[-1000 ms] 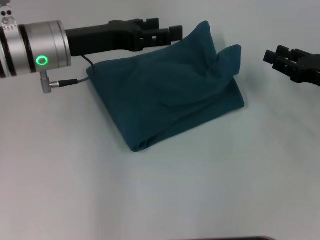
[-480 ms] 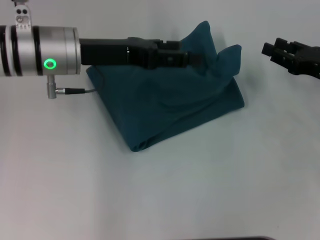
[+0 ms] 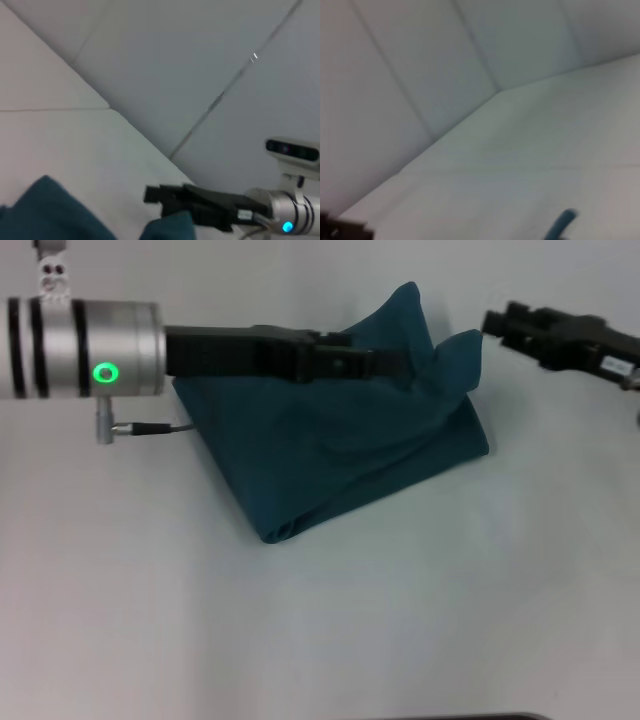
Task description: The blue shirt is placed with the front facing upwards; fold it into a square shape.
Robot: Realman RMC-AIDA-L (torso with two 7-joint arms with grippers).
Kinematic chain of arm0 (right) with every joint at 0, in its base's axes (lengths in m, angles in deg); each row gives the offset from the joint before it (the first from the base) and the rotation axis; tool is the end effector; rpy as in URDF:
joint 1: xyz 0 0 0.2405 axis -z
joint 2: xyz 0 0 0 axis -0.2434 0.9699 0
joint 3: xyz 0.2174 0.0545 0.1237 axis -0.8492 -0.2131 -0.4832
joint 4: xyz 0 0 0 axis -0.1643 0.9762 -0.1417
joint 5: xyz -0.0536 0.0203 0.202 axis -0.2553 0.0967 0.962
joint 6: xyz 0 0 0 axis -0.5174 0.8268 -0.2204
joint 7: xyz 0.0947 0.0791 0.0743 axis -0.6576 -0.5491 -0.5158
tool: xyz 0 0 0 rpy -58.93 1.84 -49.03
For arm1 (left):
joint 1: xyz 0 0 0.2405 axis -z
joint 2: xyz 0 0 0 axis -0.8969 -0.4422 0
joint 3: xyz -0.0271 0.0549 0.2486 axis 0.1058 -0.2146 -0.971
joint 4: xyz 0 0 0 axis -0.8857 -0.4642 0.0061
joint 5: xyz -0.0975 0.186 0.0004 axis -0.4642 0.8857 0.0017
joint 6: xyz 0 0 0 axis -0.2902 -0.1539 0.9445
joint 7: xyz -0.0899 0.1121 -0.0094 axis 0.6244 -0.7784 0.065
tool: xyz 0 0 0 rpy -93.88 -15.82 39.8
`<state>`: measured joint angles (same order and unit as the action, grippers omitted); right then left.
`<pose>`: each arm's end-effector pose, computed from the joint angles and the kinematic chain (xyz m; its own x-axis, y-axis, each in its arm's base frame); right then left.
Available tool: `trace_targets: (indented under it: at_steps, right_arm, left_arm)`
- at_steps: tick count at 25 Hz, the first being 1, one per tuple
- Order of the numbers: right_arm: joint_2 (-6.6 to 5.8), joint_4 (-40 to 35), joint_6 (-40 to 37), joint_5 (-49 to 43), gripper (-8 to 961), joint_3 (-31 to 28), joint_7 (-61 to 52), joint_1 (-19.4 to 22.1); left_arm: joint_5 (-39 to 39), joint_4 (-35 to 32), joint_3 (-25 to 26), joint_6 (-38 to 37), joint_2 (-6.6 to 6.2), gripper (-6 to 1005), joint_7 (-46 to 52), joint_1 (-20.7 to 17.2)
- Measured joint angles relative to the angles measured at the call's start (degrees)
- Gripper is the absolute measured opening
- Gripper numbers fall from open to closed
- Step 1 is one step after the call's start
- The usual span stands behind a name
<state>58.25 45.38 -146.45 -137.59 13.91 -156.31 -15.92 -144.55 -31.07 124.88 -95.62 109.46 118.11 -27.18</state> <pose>0.3039 0.3401 0.0054 0.5375 -0.4864 -0.6888 -0.7760 -0.6050 -0.1784 -0.1682 0.3558 -0.0383 0.5962 0.6577 0.4605 0.6609 -0.7277 0.1836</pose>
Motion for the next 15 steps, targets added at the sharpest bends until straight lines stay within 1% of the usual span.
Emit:
trace_targets:
  at_steps: [1, 4, 6, 9, 10, 11, 13, 15]
  right_arm:
    - [0.00, 0.0, 0.0, 0.0, 522, 0.0, 0.0, 0.0]
    - [-0.19, 0.0, 0.0, -0.1, 524, 4.6, -1.6, -0.3]
    - [-0.30, 0.0, -0.2, -0.2, 525, 6.2, -1.8, 0.1]
    - [-0.32, -0.4, -1.0, 0.1, 526, 6.8, -1.6, 1.7]
    - [-0.57, -0.9, -2.2, 1.1, 526, 6.2, -1.5, 2.9]
    - [-0.57, -0.9, -2.2, 1.1, 527, 6.2, -1.5, 2.9]
    - [-1.09, -1.6, -3.7, 1.6, 528, 5.9, -1.6, 3.9]
    - [-2.01, -2.0, -5.1, 1.5, 529, 5.8, -3.1, 4.6]
  left_arm:
    - [-0.1, 0.2, 0.8, -0.2, -0.18, 934, 0.1, -0.9]
    - [-0.2, 1.3, 2.6, -0.9, -0.38, 933, 0.5, -3.0]
    - [-0.2, 1.9, 3.3, -1.1, -0.40, 933, 0.6, -4.1]
    - [-0.4, 2.3, 3.7, -1.1, -0.41, 933, 0.5, -5.0]
    - [-0.4, 2.3, 3.7, -1.0, -0.42, 933, 0.4, -5.0]
    - [-0.4, 2.3, 3.7, -1.0, -0.42, 933, 0.4, -5.0]
    - [-0.2, 2.2, 3.7, -0.6, -0.43, 933, 0.3, -4.9]
    - [-0.1, 2.0, 3.8, -0.3, -0.42, 933, 0.2, -4.7]
